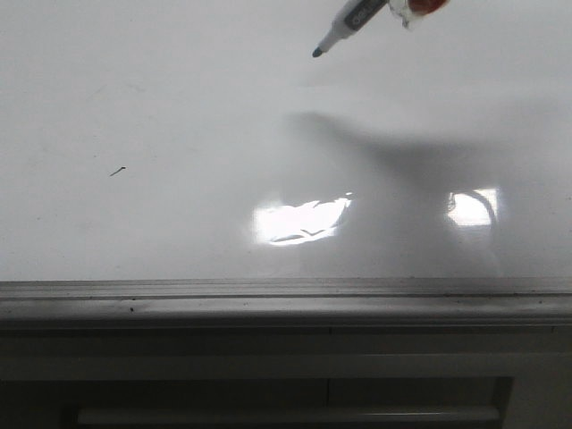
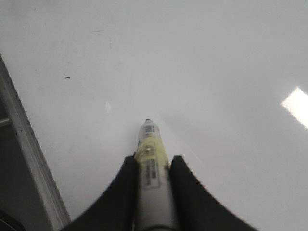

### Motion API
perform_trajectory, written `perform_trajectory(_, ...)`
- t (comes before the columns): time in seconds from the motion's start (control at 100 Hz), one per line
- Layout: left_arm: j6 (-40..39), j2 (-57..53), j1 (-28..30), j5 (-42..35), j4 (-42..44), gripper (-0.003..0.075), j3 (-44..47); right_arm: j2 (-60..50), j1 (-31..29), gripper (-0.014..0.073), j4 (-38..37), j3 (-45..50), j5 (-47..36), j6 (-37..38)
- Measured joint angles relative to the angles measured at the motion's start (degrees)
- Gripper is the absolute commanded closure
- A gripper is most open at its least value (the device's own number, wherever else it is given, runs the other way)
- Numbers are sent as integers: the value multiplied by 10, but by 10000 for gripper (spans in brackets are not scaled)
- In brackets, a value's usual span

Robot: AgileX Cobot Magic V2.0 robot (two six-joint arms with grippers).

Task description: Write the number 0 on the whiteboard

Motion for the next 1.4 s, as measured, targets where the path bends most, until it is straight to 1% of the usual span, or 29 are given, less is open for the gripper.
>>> perform_trajectory(0.19, 0, 0, 0, 0, 0, 740, 0, 21, 12, 648, -11, 0, -7, 0)
perform_trajectory(0.35, 0, 0, 0, -1, 0, 740, 0, 35, 12, 648, -12, 0, -30, 0)
perform_trajectory(0.55, 0, 0, 0, -1, 0, 740, 0, 66, 13, 648, -11, 0, -38, 0)
perform_trajectory(0.81, 0, 0, 0, -1, 0, 740, 0, 94, 48, 648, -10, -6, -49, 0)
perform_trajectory(0.92, 0, 0, 0, -1, 0, 740, 0, 100, 58, 648, -10, -7, -34, 2)
perform_trajectory(1.01, 0, 0, 0, -1, 0, 740, 0, 101, 59, 648, -22, -7, -14, 28)
perform_trajectory(1.25, 0, 0, 0, -1, 0, 740, 0, 97, 65, 648, -117, -15, 52, 165)
perform_trajectory(1.4, 0, 0, 0, -1, 0, 740, 0, 87, 66, 648, -148, -16, 76, 217)
